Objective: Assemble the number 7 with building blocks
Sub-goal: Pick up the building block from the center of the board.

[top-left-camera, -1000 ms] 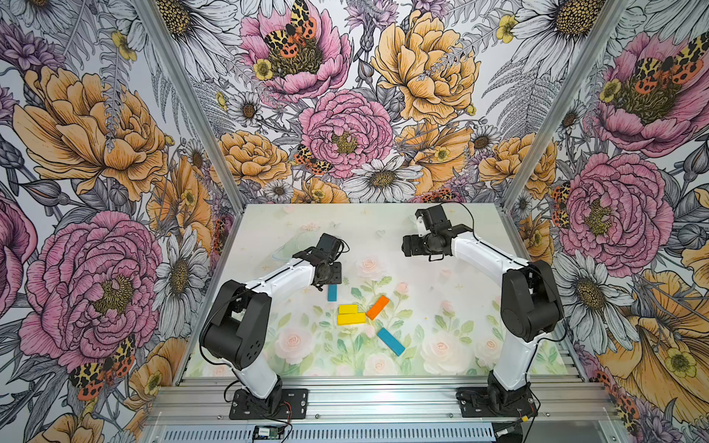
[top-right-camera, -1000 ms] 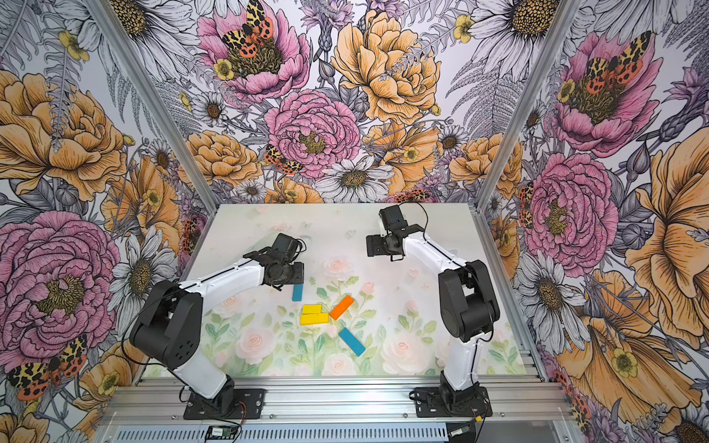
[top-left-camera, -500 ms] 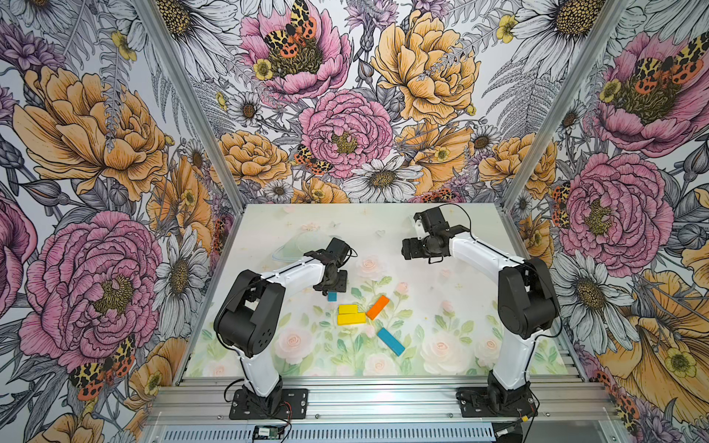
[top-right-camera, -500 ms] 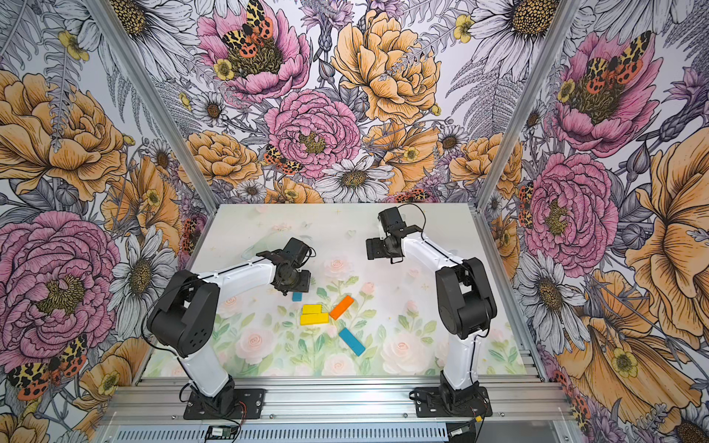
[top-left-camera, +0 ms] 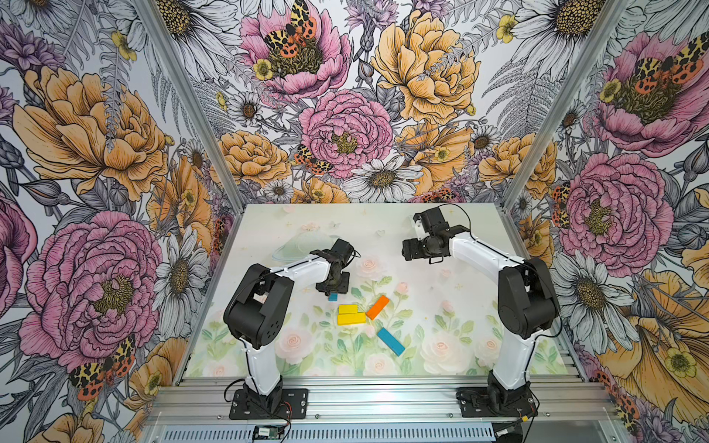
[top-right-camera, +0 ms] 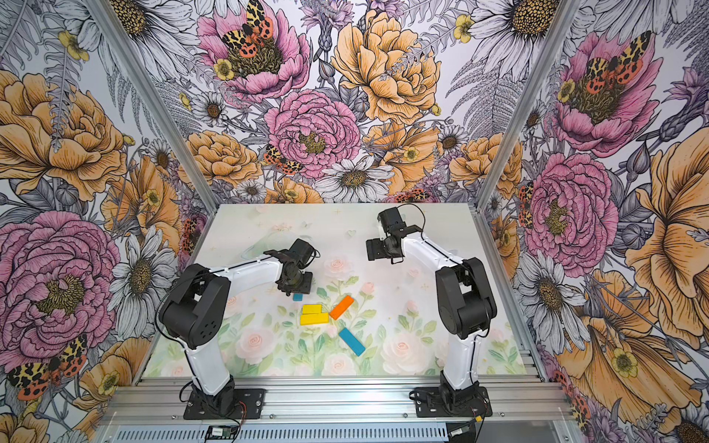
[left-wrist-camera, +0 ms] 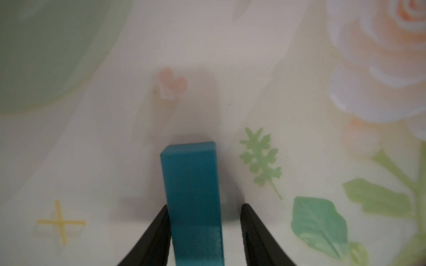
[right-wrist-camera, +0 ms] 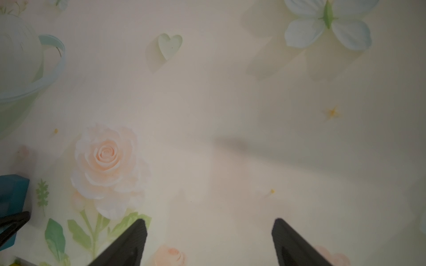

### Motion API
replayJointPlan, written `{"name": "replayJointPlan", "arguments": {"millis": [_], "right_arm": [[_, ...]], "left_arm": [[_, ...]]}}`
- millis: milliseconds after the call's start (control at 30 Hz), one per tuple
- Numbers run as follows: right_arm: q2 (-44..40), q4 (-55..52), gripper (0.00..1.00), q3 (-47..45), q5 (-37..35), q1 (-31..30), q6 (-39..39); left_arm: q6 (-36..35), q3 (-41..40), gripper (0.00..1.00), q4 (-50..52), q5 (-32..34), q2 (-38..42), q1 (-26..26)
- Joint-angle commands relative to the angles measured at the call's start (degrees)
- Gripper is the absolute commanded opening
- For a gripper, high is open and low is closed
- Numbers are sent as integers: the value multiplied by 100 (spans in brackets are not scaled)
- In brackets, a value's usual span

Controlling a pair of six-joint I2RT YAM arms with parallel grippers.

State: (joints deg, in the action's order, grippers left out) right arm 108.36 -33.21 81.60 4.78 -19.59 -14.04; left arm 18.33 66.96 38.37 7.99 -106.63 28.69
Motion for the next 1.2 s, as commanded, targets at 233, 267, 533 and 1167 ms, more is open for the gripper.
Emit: {"name": "replayJointPlan", "arguments": {"millis": [233, 267, 533, 1167], "right_arm": [[-286, -124, 86, -66, -206, 59, 10], [-312, -140, 85, -70, -225, 78, 2], [-451, -168, 85, -107, -331, 204, -90], [-545, -221, 84, 57, -13, 280, -396]], "left_arm": [[-589, 739, 20, 301, -135, -599, 14], [-666, 815, 19, 332, -154, -621, 14], [-1476, 1515, 10, 772, -349, -1113, -11], [-2737, 2460, 11, 1065, -645, -1636, -530]]}}
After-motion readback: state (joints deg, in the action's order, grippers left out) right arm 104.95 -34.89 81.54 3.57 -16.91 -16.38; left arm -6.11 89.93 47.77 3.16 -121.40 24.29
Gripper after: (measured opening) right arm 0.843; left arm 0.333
